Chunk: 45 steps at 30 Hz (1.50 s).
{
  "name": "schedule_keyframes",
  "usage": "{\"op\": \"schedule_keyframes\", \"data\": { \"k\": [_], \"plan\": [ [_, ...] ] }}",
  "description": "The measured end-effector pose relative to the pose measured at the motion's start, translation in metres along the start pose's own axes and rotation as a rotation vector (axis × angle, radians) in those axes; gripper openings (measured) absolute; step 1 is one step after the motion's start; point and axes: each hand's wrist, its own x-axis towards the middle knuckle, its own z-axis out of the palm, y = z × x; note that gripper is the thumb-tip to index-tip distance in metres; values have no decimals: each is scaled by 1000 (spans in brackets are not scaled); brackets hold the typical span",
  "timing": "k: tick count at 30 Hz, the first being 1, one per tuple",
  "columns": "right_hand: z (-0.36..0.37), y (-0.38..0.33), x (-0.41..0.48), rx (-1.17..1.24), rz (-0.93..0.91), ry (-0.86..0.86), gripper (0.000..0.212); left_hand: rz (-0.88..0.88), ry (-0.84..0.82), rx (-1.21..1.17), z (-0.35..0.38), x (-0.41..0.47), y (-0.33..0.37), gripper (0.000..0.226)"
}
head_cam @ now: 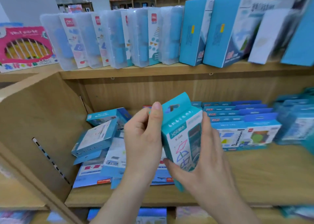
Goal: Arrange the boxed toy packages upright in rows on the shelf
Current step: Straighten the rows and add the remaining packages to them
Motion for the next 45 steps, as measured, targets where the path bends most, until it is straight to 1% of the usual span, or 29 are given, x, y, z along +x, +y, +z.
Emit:
{"op": "schedule_keyframes", "data": {
  "k": [3,4,6,8,11,14,16,18,20,22,24,26,28,30,33,34,35,38,40,42,45],
  "plan": [
    [-23,19,-4,16,42,-37,117,-48,-183,18,16,-3,-1,10],
    [-31,26,-5,19,31,-46,114,-67,-244,23,21,-4,1,1],
    [-47,36,-6,31,1,-48,108,-55,-353,44,28,-4,1,10],
    [-61,46,-8,-10,-10,-35,103,-5,-423,80,39,-6,0,12],
    [-80,64,-11,-145,-48,48,102,87,-470,143,59,-14,-8,16],
    [-98,84,-17,-138,-86,138,96,153,-518,175,86,-29,-15,23],
    [-112,97,-23,-123,-79,169,97,175,-575,179,107,-39,-18,27],
    [-131,113,-31,-104,-48,176,107,144,-664,134,133,-49,-17,25],
    [-158,133,-38,-92,-6,183,117,20,-756,-5,161,-57,-17,23],
    [-190,153,-45,-78,72,171,122,-115,-809,-122,191,-65,-21,31],
    [-222,173,-53,-130,140,151,121,-116,-816,-51,225,-71,-35,27],
    [-251,193,-61,-179,222,159,120,-54,-824,151,262,-80,-59,16],
    [-278,215,-70,-204,280,212,121,-12,-852,329,301,-92,-85,20],
    [-302,236,-79,-229,330,250,121,9,-870,458,338,-106,-109,29],
    [-327,263,-90,-255,384,280,119,40,-880,649,387,-121,-131,56],
    [-333,270,-92,-254,411,282,119,20,-879,671,401,-124,-134,59],
    [-338,276,-95,-251,446,273,118,-1,-866,673,413,-125,-137,57],
    [-344,291,-98,-238,526,239,117,-70,-783,619,441,-127,-145,43],
    [-343,298,-96,-228,557,210,117,-98,-724,605,449,-125,-150,41],
    [-339,303,-93,-243,574,174,117,-75,-676,593,453,-122,-152,40],
    [-333,308,-88,-257,592,134,116,15,-593,607,450,-119,-153,40]
  ]
}}
